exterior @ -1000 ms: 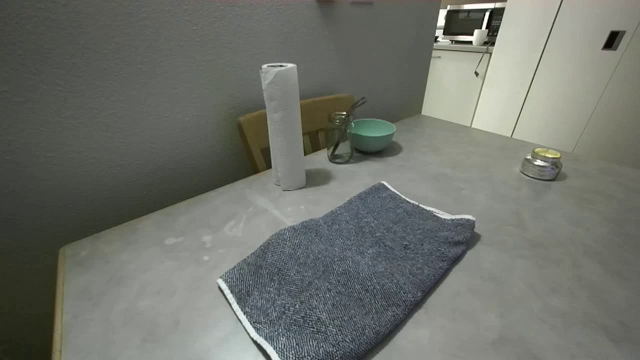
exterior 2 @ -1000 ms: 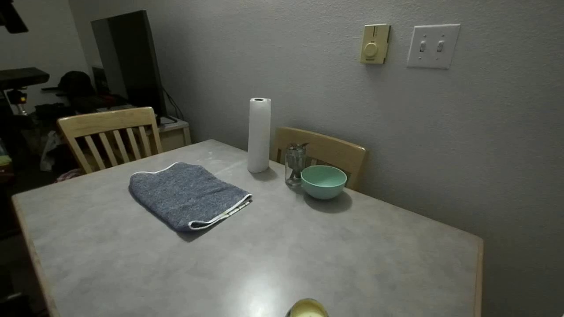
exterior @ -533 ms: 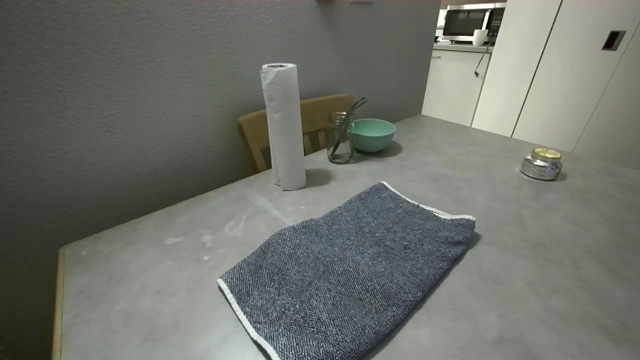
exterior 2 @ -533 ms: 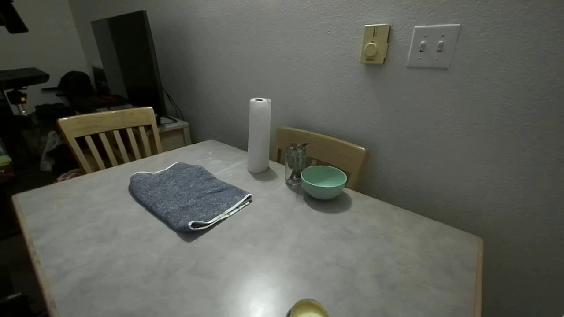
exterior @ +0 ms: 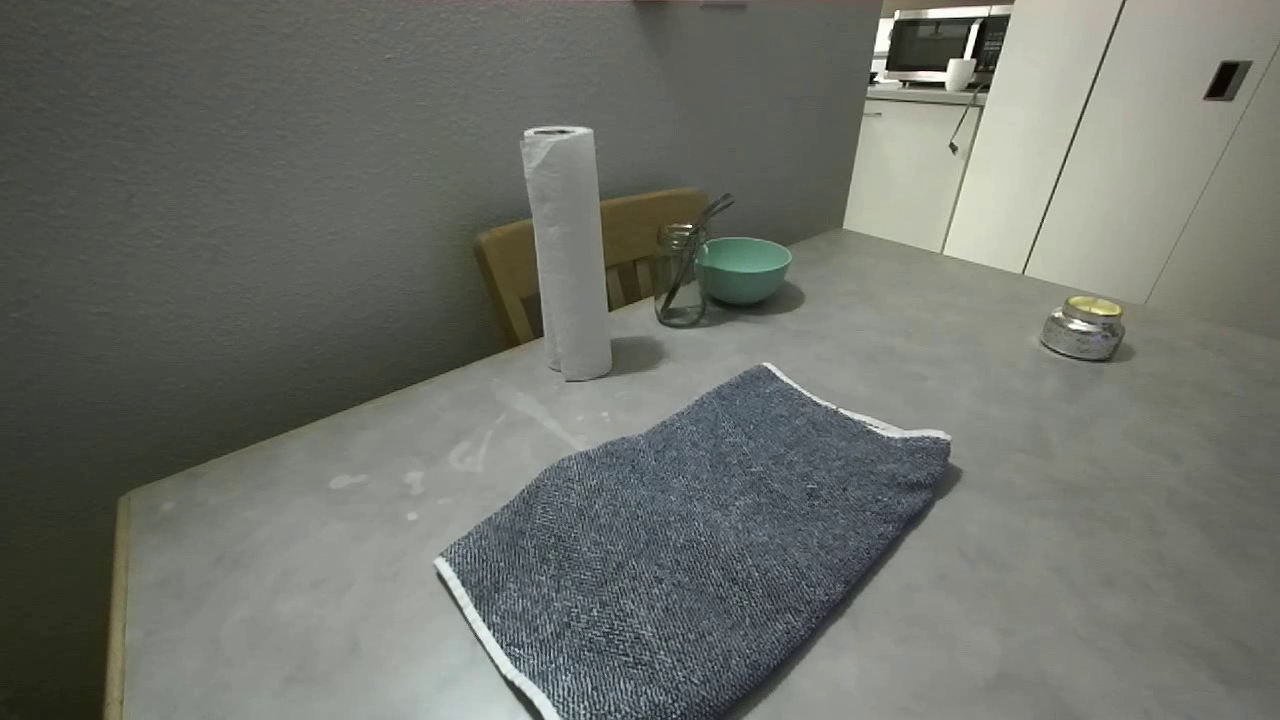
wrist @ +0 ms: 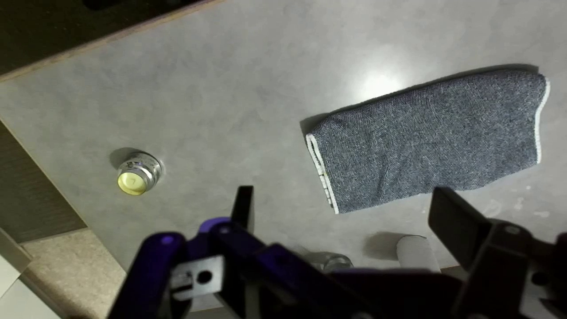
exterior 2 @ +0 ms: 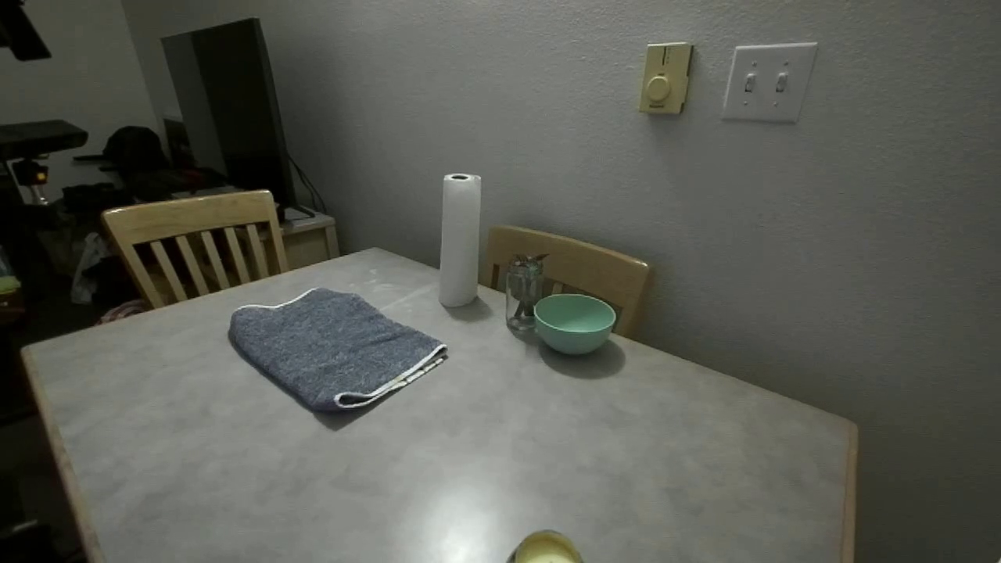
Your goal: Fold the cloth on the table
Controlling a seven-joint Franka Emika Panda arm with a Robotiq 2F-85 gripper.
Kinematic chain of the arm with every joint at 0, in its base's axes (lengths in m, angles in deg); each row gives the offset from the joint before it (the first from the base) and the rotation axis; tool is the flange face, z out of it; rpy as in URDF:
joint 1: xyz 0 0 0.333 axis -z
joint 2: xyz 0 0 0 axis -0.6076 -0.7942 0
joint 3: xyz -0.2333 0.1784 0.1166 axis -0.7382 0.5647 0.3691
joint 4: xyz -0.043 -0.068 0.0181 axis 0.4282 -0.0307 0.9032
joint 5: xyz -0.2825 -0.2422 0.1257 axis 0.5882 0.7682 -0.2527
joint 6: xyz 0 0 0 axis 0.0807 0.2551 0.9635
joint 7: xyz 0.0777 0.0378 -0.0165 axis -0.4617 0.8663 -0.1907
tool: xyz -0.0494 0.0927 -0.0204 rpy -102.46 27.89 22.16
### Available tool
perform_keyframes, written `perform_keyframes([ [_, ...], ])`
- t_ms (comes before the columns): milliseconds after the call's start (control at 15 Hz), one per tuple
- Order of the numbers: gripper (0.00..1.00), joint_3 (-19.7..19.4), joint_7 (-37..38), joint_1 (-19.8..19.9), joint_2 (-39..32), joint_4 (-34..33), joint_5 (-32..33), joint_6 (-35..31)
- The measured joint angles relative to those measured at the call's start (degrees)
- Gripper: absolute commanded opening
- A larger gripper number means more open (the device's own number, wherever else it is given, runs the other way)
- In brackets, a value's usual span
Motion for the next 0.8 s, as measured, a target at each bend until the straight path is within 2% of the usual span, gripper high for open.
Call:
perform_keyframes([
  [533,1.00,-0.33,-0.17,0.97,-4.69,5.47,-0.14,1.23],
  [800,1.00,-0.32,-0.10,0.96,-4.83,5.50,-0.09,1.07],
])
